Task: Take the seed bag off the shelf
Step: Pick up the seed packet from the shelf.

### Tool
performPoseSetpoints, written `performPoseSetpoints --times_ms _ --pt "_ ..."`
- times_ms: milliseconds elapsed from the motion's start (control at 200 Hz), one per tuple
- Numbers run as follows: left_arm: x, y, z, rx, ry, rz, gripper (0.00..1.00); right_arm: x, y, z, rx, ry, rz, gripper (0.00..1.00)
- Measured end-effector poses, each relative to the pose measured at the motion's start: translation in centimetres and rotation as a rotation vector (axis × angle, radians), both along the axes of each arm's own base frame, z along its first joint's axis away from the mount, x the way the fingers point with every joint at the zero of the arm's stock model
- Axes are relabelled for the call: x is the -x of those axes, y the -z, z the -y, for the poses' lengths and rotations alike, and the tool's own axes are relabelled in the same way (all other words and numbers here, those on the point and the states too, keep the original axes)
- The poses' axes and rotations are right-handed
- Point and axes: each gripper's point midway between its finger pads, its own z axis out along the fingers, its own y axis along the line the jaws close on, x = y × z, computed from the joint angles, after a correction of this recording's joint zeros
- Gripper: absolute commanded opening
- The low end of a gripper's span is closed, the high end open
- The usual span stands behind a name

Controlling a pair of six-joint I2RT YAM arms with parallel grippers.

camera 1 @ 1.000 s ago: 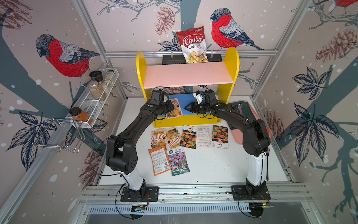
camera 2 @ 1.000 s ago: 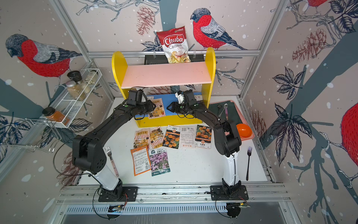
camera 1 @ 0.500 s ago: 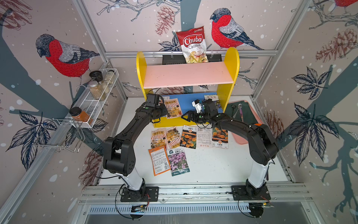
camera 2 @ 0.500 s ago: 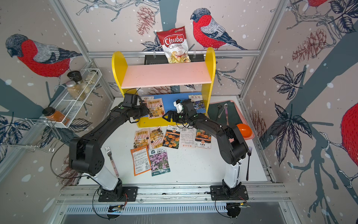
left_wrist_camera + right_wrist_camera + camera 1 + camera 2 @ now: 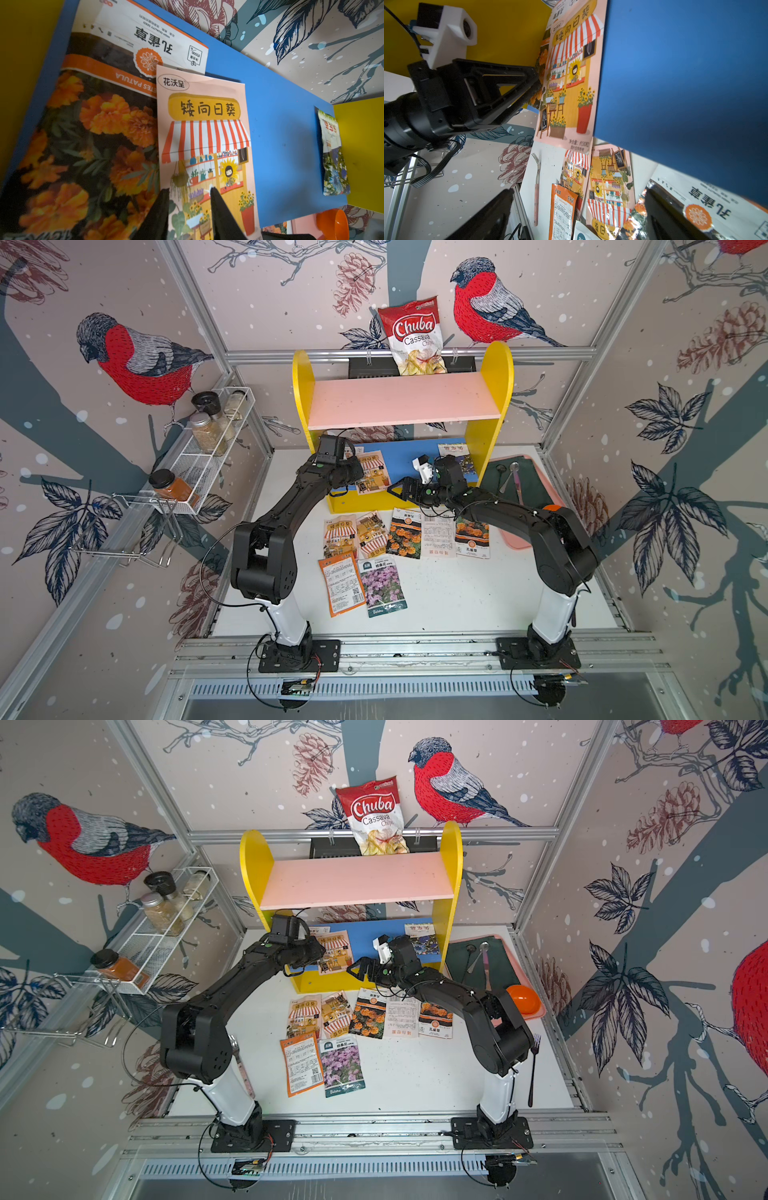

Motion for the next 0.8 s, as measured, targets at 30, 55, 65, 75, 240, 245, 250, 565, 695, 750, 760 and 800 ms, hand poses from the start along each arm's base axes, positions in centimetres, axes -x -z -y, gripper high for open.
performPoseSetpoints --times_ms 30,55,65,75,240,245,250,565,695,750,760,800 --pt "-0.1 0.2 0.0 -0.003 -0.002 -0.003 0.33 -0.1 0.0 -0.1 -0.006 0.002 0.004 1.00" --pt "-0.2 0.3 0.0 -0.003 -0.002 -0.005 0.33 -0.3 -0.1 -0.2 -0.012 0.003 0.007 1.00" --pt "-0.3 0.4 0.0 -0.003 -0.002 -0.006 0.33 -0.3 -0.1 -0.2 -0.016 0.004 0.006 1.00" --pt "-0.3 0.5 0.0 -0.004 -0.002 -0.007 0.33 -0.3 -0.1 -0.3 -0.019 0.005 0.005 1.00" --pt "-1.1 0.9 0.2 -0.001 0.000 0.000 0.30 -0.7 -0.1 -0.9 -0.050 0.012 -0.009 0.98" --pt "-1.1 0.9 0.3 0.000 0.000 0.000 0.30 -0.6 -0.1 -0.9 -0.051 0.010 -0.009 0.98" --pt "-1.2 0.9 0.3 0.000 0.000 0.001 0.30 -0.6 -0.1 -0.9 -0.051 0.010 -0.009 0.97" --pt "-1.4 1.1 1.4 0.021 0.029 0.029 0.27 -1.6 -1.3 -1.4 -0.122 0.010 -0.013 0.83" --pt "-1.3 1.2 1.7 0.026 0.036 0.039 0.26 -1.5 -1.5 -1.6 -0.136 0.000 -0.022 0.81" --pt "-1.3 1.2 1.7 0.027 0.036 0.040 0.25 -1.5 -1.6 -1.6 -0.139 -0.003 -0.020 0.81" --pt "-1.3 1.2 1.7 0.027 0.036 0.041 0.26 -1.5 -1.6 -1.6 -0.139 -0.003 -0.020 0.81" --pt "-1.3 1.2 1.7 0.027 0.036 0.042 0.25 -1.5 -1.7 -1.6 -0.140 -0.003 -0.018 0.81"
